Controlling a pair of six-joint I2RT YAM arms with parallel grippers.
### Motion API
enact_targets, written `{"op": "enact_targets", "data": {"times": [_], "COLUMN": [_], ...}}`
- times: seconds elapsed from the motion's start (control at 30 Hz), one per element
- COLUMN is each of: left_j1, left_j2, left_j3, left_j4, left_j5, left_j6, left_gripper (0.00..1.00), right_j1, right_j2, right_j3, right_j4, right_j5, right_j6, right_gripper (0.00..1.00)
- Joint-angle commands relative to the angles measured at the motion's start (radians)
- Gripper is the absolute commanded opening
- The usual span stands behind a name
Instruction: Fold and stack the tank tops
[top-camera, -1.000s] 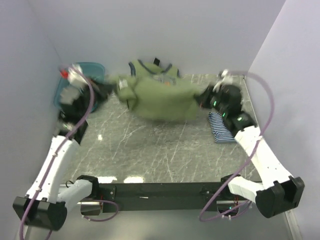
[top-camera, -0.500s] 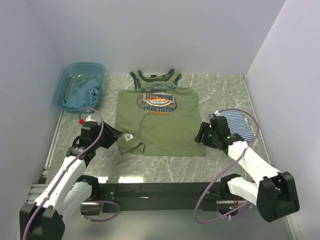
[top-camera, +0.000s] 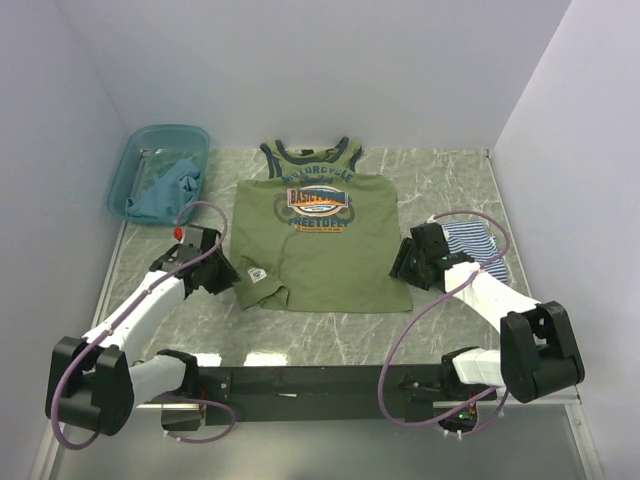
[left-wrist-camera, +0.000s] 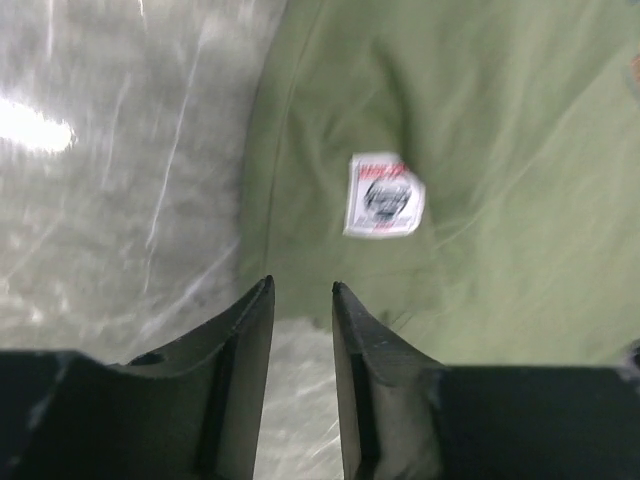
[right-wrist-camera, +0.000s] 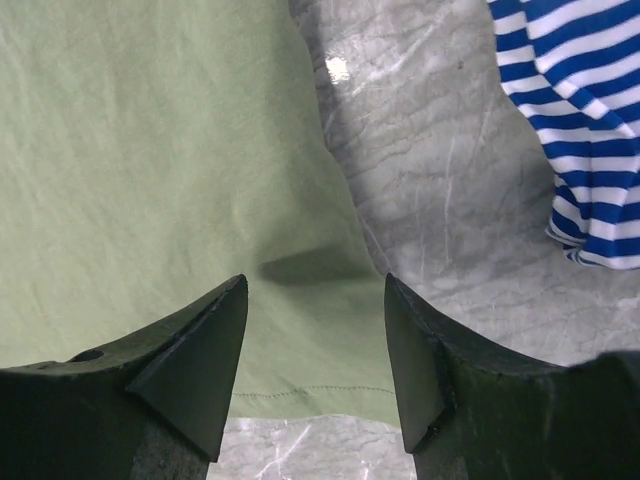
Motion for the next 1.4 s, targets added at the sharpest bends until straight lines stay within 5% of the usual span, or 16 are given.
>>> {"op": "enact_targets", "data": {"times": [0.0, 0.27, 0.67, 0.77, 0.93, 1.03, 1.13, 1.23, 1.37], "left_j1": [-0.06, -0.157, -0.159, -0.159, -0.153, -0.134, -0.094, -0.031, 0.007], "left_j2": [0.013, 0.098, 0.213, 0.222, 0.225, 0.201, 0.167, 0.132, 0.102], "left_j3": [0.058, 0.039, -0.013, -0.019, 0.028, 0.071, 0.102, 0.128, 0.16], "left_j4": [-0.122, -0.182, -0.051, -0.062, -0.113, -0.157, -0.201, -0.231, -0.27], "left_j5": [-0.07, -0.137, -0.119, -0.125, -0.169, -0.203, -0.218, -0.218, -0.235], "left_j6": [-0.007, -0.151, -0.136, -0.137, -0.117, -0.099, -0.076, -0.042, -0.022], "left_gripper": [0.36, 0.36, 0.37, 0.33, 0.03, 0.01, 0.01, 0.01, 0.0], "right_j1": [-0.014, -0.04, -0.075, -0.077, -0.078, -0.078, -0.08, -0.089, -0.113], "right_j2": [-0.045, -0.068, -0.101, -0.102, -0.102, -0.105, -0.125, -0.136, -0.153], "right_j3": [-0.011, -0.04, -0.103, -0.123, -0.155, -0.167, -0.184, -0.187, -0.175], "right_j4": [-0.006, -0.033, -0.017, -0.019, -0.01, -0.007, -0.003, -0.011, -0.036], "right_j5": [0.044, 0.019, -0.038, -0.038, -0.064, -0.07, -0.059, -0.054, -0.053], "right_j6": [0.034, 0.072, 0.086, 0.1, 0.121, 0.127, 0.129, 0.123, 0.107], "right_gripper": [0.64, 0.65, 0.65, 0.65, 0.65, 0.62, 0.52, 0.26, 0.04]}}
